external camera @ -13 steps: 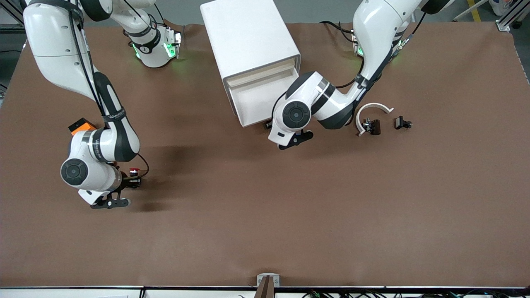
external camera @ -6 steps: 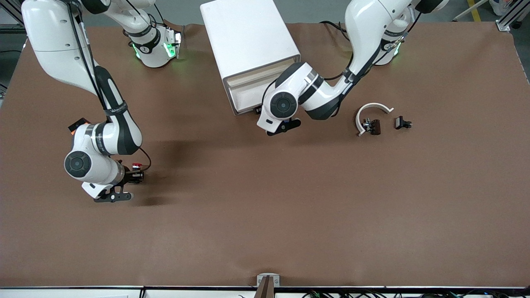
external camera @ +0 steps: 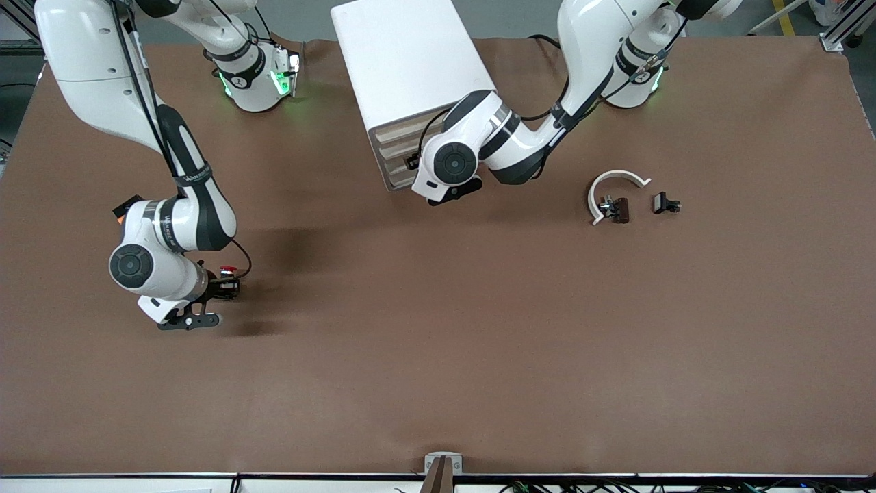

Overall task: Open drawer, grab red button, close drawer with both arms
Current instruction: 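Push the open drawer shut with the left gripper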

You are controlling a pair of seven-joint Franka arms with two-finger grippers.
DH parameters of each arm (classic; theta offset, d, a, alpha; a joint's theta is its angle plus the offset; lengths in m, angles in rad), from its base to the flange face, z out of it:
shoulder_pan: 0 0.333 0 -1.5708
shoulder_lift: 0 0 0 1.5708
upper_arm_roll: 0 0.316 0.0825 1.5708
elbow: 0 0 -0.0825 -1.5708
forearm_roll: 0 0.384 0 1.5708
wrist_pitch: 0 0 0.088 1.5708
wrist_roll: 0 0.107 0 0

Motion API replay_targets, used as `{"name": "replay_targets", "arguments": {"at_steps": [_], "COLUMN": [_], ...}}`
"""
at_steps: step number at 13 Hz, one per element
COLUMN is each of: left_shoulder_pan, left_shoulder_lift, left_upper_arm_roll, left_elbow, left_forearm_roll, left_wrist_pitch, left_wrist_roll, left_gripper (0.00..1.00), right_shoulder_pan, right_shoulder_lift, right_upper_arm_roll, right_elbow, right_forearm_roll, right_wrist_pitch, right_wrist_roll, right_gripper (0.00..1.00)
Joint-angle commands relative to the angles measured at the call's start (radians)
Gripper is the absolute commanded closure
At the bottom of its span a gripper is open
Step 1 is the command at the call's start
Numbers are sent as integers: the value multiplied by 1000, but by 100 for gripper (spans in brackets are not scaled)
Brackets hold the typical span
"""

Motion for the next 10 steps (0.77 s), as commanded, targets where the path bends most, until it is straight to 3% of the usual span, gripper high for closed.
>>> {"name": "replay_targets", "arguments": {"at_steps": [1,2,3,4,5,8,10], "left_shoulder_pan": [-12,-9,5,25,54,134,204], "left_shoulder_lift": [-7,-9,-12,-18,-23,-26,-41], "left_upper_arm_roll": [-8,-6,-2,11,28,46,46], "left_elbow": [-6,-4,1,8,22,71,90], "left_forearm_roll": [-46,-46,-37,-23,5,170,306], "left_wrist_pitch": [-1,-1,-1,-3,-3,-15,-16], "left_wrist_roll": [-16,-22,-29,-31,-29,-29,-17], "left_gripper": [0,0,0,0,0,0,0], "right_shoulder_pan": [-5,-5,-5,-5,-5,-6,-5], "right_shoulder_lift": [-24,-24,-24,-26,-27,-43,-56], "right_upper_arm_roll": [5,5,5,5,5,7,8], "right_elbow": [-30,-30,-30,-30,-28,-18,48], "right_forearm_roll": [1,1,1,1,1,1,4], "right_wrist_pitch": [24,22,21,19,17,1,-129], "right_wrist_roll": [5,5,5,5,5,7,7], "right_gripper": [67,63,45,16,0,0,0]}}
